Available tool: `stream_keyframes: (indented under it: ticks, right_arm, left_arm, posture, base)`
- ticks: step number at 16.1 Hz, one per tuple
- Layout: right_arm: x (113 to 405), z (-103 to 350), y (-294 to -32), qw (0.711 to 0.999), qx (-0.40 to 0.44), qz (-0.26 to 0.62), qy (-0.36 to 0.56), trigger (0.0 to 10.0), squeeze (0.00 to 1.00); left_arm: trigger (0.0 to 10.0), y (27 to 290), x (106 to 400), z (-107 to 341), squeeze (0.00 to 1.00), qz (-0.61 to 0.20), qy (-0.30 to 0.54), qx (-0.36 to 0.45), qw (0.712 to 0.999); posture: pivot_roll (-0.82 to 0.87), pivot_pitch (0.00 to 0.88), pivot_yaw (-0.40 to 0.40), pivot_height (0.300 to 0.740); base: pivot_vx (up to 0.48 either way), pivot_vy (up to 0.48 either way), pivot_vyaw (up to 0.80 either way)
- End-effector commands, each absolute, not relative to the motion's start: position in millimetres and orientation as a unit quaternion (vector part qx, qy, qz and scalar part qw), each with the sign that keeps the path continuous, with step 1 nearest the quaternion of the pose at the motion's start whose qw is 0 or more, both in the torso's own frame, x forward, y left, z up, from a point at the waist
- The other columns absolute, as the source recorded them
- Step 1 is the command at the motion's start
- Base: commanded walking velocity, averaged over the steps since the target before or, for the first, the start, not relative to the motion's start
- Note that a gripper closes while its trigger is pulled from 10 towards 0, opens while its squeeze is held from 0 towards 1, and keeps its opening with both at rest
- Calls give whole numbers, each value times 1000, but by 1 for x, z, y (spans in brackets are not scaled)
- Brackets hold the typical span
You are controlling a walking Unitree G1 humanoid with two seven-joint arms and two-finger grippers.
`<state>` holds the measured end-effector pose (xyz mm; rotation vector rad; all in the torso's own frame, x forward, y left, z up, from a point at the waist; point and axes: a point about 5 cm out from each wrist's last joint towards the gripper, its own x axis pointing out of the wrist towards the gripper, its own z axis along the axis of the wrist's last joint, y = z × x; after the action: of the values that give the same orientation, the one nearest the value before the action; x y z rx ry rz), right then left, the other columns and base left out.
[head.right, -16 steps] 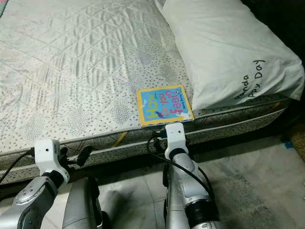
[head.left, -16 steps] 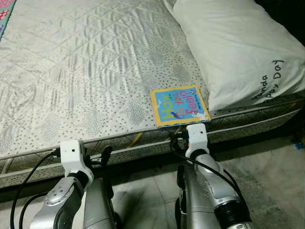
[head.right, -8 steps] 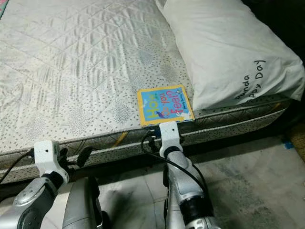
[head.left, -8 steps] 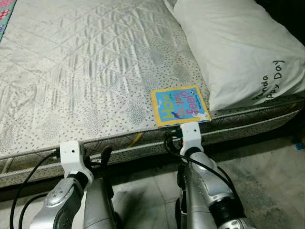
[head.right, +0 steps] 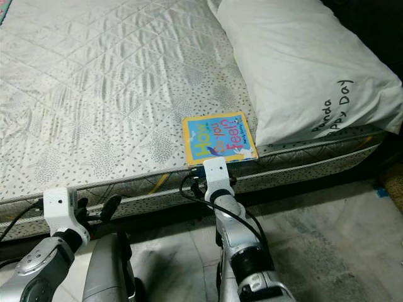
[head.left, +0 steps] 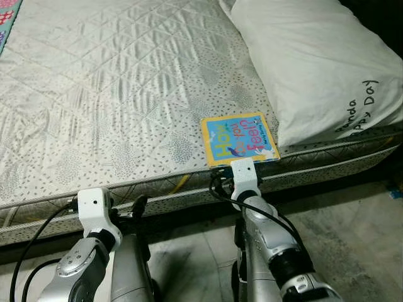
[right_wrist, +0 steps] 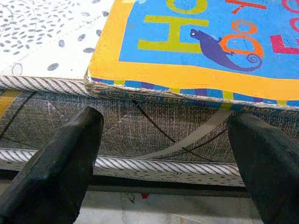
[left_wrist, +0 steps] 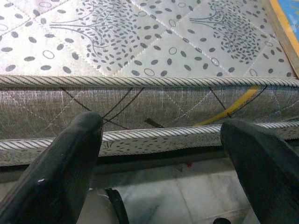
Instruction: Clean up the room
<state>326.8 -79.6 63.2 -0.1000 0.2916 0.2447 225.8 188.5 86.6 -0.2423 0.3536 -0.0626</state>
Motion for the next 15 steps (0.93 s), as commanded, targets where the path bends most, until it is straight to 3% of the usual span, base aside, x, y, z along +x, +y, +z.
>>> stream_keyframes:
  ticks: [1, 8, 15]
  right_arm:
    - [326, 61, -75, 979, -48, 127, 149, 10000, 0]
    - [336, 62, -71, 979, -54, 128, 148, 10000, 0]
    - [342, 68, -50, 979, -37, 131, 152, 10000, 0]
  left_arm:
    - [10000, 193, 221, 86, 0, -23, 182, -116, 976]
    - [10000, 193, 222, 87, 0, -22, 183, -115, 976]
    - [10000, 194, 223, 86, 0, -21, 187, -116, 975]
  posture:
    - [-9, 255, 27, 549]
    - [0, 258, 28, 549]
    - [7, 257, 24, 549]
  base:
    - [0, 0, 0]
    - [0, 0, 0]
    - [0, 0, 0]
